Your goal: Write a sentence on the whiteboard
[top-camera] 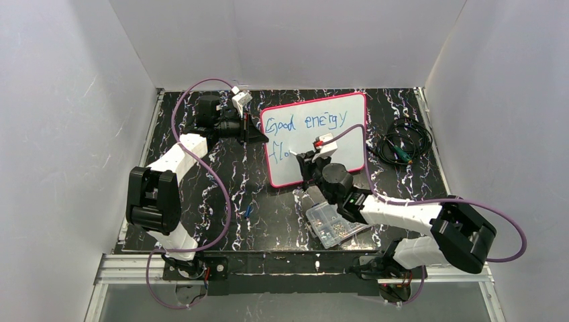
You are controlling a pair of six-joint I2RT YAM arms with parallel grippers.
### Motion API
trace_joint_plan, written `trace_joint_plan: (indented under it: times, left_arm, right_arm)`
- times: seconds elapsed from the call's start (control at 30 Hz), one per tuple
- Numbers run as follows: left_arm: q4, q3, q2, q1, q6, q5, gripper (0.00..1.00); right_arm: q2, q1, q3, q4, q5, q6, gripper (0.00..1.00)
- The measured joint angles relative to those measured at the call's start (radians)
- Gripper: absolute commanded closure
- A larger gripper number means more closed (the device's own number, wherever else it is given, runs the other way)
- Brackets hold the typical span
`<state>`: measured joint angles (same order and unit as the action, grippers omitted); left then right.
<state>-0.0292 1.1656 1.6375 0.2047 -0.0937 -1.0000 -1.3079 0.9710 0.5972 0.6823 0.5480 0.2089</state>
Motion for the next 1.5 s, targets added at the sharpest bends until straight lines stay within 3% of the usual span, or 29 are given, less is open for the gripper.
trace_joint_plan:
  times: [1.5]
  left_arm:
    - [0.0, 0.0, -0.002, 0.0, 0.0, 0.002, 1.0]
  right_arm:
    - [0.034, 0.0, -0.043, -0.038, 0.025, 0.027, 0.99]
